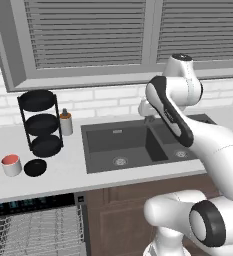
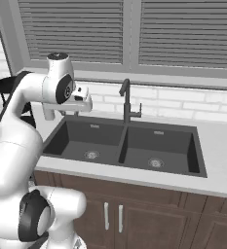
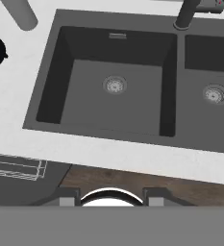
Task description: Pick up the cup and bowl from the counter, place them in the dishwasher, and close the dishwasher door.
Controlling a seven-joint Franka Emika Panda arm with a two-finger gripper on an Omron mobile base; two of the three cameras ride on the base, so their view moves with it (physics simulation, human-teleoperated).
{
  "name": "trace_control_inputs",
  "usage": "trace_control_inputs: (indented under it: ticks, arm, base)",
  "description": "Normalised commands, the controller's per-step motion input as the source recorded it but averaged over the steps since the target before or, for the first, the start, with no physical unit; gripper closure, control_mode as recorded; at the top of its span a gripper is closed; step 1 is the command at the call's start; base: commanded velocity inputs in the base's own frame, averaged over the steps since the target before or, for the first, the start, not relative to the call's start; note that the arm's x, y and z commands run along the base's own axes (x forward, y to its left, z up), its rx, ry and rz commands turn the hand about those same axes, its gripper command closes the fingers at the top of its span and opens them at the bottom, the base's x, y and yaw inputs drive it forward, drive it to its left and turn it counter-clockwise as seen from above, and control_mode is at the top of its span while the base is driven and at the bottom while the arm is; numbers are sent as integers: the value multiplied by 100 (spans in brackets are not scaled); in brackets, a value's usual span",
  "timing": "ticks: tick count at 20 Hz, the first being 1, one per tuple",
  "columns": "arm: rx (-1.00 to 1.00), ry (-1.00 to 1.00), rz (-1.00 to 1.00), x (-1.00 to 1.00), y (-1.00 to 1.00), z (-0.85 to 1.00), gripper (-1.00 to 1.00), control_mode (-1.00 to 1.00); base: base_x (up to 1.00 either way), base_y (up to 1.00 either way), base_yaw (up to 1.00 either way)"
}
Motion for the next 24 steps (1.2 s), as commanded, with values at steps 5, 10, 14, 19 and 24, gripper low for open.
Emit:
trace_control_inputs:
  ticks: [5,10,14,19,24]
  arm:
    - [0,12,0,-48,1,-35,-100,-100]
    - [0,-5,7,-89,28,-9,-100,-100]
    - [-4,-6,4,-63,34,-3,-100,-100]
    - [-4,0,3,0,17,-13,-100,-100]
    - [0,0,2,-2,8,-3,-100,100]
  base:
    - [0,0,0]
    - [0,0,0]
    - [0,0,0]
    - [0,0,0]
    - [0,11,4]
